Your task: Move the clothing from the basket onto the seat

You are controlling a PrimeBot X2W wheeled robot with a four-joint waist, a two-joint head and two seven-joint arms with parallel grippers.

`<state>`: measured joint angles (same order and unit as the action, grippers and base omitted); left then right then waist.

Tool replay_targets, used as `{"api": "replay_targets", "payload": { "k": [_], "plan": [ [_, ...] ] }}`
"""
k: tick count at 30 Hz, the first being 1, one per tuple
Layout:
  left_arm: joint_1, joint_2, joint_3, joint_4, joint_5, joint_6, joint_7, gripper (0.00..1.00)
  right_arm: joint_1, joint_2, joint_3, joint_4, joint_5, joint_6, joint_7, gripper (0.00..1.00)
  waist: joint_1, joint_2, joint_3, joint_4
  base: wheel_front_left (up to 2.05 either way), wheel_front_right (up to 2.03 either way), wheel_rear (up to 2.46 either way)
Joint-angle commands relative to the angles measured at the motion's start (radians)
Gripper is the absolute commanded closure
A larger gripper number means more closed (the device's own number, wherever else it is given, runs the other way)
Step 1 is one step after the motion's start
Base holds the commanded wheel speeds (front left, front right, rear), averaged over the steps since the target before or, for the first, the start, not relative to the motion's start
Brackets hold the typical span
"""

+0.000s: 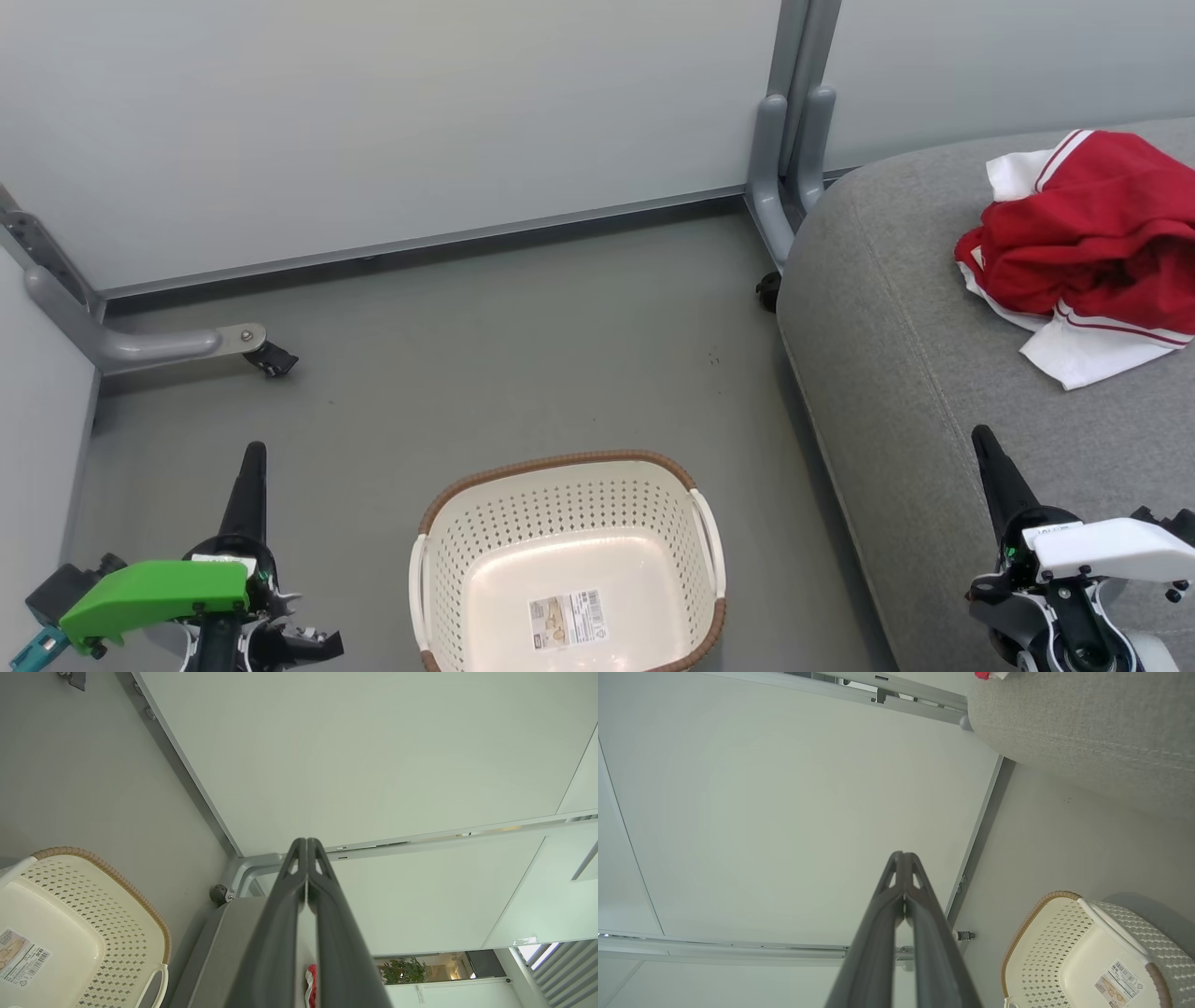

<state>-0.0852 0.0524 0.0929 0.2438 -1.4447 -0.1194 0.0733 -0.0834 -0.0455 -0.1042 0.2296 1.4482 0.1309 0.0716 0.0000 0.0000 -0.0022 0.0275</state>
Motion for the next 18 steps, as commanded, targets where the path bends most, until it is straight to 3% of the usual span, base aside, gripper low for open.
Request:
{"api": "replay_targets", "payload": {
  "k": [1, 18],
  "plan": [
    [-0.024, 0.000, 0.006, -0.001, -0.022, -0.005, 0.006, 1.00, -0.016, -0.006, -0.004, 0.001, 0.022, 0.000, 0.008, 1.00, 0.0000, 0.0000, 0.000, -0.002, 0.00, 0.00, 0.00],
    [-0.029, -0.002, 0.021, 0.001, -0.145, -0.014, 0.038, 1.00, -0.028, -0.007, -0.010, 0.014, 0.142, 0.000, 0.039, 1.00, 0.0000, 0.0000, 0.004, -0.022, 0.00, 0.00, 0.00]
  ]
}}
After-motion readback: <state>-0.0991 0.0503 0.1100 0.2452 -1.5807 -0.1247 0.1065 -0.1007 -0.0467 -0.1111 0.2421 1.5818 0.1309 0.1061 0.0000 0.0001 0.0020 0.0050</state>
